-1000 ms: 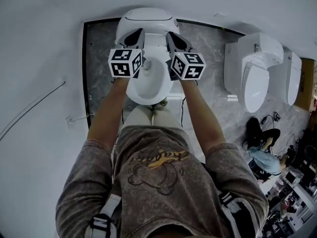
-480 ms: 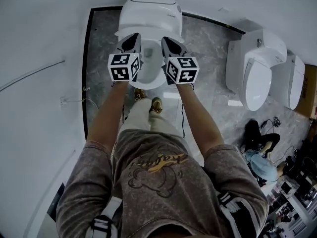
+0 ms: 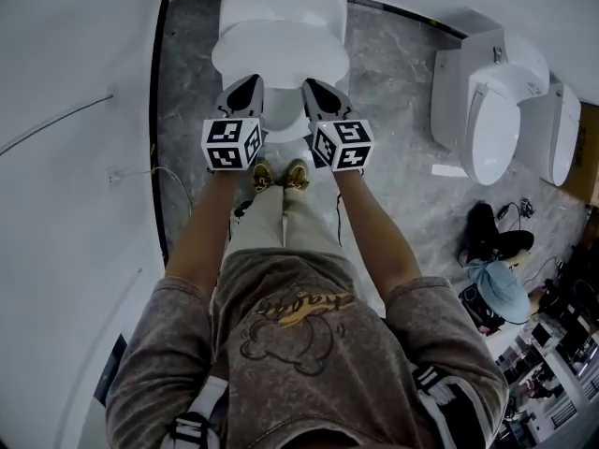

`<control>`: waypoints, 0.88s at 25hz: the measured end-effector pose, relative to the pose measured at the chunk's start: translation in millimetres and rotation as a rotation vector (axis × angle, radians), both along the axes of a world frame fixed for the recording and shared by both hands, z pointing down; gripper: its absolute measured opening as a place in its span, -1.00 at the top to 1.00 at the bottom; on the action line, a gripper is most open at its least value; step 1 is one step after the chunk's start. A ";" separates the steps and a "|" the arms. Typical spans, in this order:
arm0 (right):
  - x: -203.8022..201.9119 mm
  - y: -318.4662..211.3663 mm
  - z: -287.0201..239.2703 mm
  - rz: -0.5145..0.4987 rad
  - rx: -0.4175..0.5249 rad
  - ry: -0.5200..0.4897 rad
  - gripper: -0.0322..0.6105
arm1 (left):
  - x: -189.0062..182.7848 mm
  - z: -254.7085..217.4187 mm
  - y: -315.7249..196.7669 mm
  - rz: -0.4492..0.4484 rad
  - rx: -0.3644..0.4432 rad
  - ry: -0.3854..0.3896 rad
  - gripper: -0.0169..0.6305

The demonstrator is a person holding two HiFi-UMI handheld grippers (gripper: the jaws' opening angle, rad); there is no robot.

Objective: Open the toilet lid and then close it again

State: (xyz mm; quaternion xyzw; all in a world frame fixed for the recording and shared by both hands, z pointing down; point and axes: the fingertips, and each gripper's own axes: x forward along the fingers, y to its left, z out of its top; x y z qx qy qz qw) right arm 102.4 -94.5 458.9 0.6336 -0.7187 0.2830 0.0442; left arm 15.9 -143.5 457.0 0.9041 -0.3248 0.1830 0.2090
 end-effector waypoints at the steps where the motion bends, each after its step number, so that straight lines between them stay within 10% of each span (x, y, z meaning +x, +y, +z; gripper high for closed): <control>1: -2.5 5.0 3.8 -0.003 0.000 0.003 0.82 | -2.4 3.9 5.1 0.003 -0.005 -0.001 0.92; 22: -66.9 114.7 201.9 -0.040 -0.229 0.003 0.82 | -66.9 206.4 122.7 0.043 -0.196 -0.130 0.92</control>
